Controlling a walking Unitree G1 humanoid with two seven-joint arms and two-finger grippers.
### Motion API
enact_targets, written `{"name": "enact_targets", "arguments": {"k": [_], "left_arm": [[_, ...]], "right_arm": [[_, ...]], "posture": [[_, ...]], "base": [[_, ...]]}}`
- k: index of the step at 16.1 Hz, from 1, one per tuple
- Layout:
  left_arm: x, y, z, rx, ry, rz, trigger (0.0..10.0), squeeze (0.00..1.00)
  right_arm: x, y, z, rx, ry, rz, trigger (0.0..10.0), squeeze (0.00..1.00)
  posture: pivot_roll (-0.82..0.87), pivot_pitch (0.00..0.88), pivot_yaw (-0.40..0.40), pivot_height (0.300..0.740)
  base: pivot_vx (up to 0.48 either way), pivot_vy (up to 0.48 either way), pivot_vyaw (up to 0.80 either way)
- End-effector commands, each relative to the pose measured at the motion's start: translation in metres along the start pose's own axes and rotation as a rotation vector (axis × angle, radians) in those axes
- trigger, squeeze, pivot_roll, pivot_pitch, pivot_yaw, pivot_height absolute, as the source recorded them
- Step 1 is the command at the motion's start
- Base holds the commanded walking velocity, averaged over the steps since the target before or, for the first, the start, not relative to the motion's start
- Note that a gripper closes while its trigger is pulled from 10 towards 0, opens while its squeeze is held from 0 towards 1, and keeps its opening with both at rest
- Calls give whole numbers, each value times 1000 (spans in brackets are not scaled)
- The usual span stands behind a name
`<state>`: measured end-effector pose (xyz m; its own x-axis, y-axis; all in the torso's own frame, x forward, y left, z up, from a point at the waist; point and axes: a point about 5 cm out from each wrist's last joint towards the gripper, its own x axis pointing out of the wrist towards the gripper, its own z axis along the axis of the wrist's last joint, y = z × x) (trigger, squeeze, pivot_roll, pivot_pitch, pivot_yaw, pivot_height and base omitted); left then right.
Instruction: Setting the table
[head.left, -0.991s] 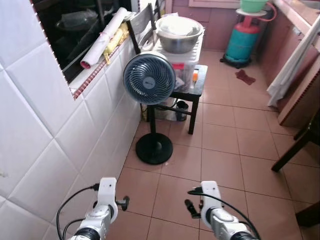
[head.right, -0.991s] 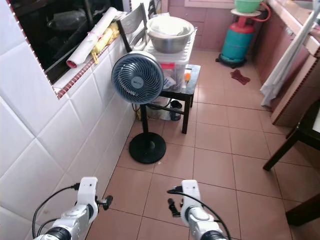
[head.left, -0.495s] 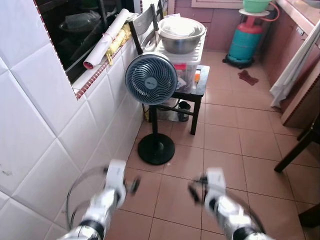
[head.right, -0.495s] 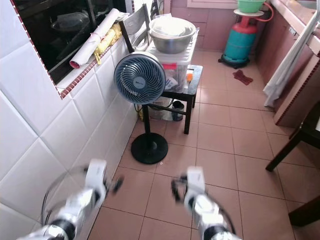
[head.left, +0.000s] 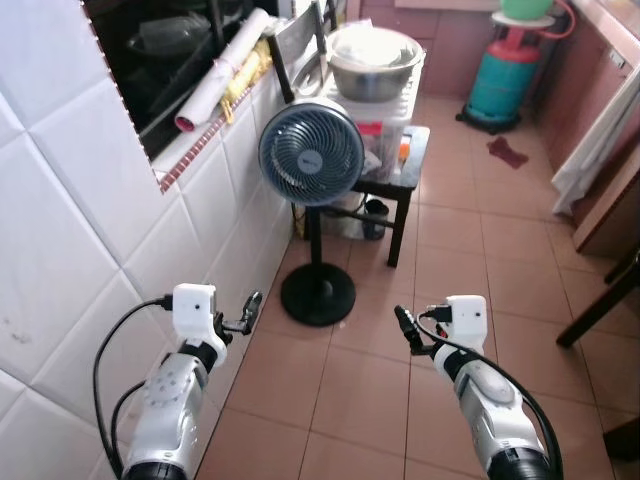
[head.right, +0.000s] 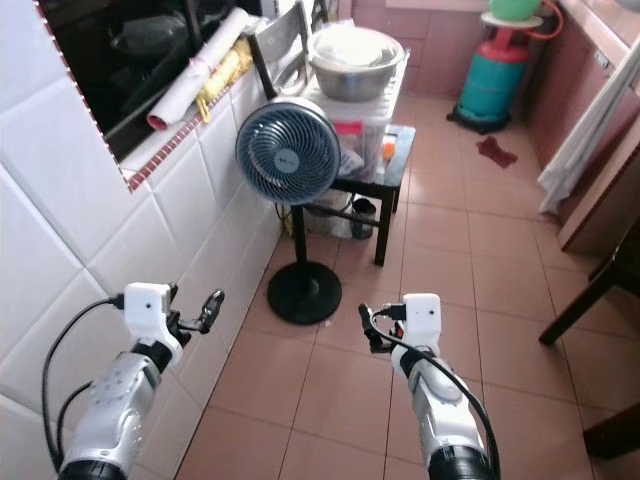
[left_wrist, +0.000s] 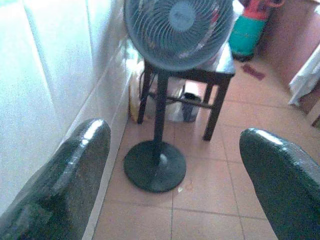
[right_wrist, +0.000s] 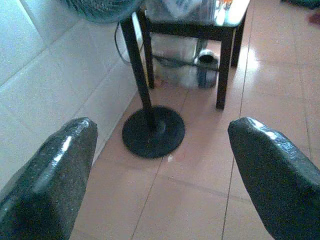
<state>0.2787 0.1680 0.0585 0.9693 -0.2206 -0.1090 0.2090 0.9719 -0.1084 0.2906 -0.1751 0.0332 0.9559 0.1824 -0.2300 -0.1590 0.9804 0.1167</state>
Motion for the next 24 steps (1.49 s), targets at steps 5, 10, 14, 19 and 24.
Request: {"name": "enact_targets", "arguments": {"k": [5, 10, 14, 19, 24], "left_arm": [[-42, -3, -22, -42, 89, 43, 10000, 0], [-34, -10, -23, -23, 110, -37, 10000, 0], [-34, -15, -22, -39, 119, -52, 10000, 0], [-25, -16, -23, -20, 111, -18, 10000, 0], [-11, -25, -14, -31, 87, -37, 10000, 0]], "right_arm": [[-41, 1, 8, -95, -59, 5, 10000, 0], [-54, 6, 7, -40, -42, -39, 10000, 0], [-60, 6, 16, -32, -75, -65, 10000, 0], [-46, 9, 18, -5, -54, -73, 10000, 0], [-43, 10, 15, 3, -20, -74, 10000, 0]], "posture": [[-23, 31, 30, 740], [-59, 29, 48, 740], [-65, 29, 24, 740], [-56, 0, -22, 740], [-68, 13, -5, 740]], "base": [[0, 0, 0], [0, 0, 0], [0, 0, 0], [0, 0, 0], [0, 0, -745]]}}
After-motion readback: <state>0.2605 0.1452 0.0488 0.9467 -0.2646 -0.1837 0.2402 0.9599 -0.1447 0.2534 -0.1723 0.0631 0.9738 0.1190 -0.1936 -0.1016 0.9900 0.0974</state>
